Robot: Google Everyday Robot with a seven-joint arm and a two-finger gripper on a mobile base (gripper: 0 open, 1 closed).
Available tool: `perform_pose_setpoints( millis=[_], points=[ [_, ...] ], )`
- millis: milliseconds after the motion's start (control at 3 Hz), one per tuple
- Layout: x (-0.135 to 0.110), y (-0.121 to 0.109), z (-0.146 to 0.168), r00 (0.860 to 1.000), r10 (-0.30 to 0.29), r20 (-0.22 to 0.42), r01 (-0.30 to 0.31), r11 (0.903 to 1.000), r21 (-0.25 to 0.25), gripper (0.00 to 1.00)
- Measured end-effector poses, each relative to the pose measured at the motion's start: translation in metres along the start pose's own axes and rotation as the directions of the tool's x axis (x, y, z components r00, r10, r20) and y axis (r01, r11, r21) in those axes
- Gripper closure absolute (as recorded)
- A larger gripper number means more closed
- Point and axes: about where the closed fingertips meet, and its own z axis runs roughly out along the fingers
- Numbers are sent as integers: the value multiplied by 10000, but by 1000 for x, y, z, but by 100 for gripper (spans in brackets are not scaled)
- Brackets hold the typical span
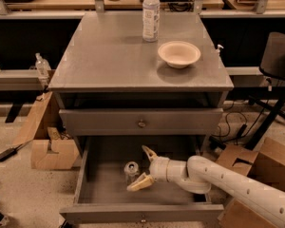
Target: Pick 7up can from middle drawer and place on counter
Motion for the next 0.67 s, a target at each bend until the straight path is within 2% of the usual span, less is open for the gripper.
perform_pose_setpoints(
  millis=[333, 667],
  points=[
    [16, -17, -5, 9997, 43, -250, -40, 9999, 134, 0],
    [33, -23, -5, 9992, 179, -368, -175, 9998, 123, 0]
  ],
)
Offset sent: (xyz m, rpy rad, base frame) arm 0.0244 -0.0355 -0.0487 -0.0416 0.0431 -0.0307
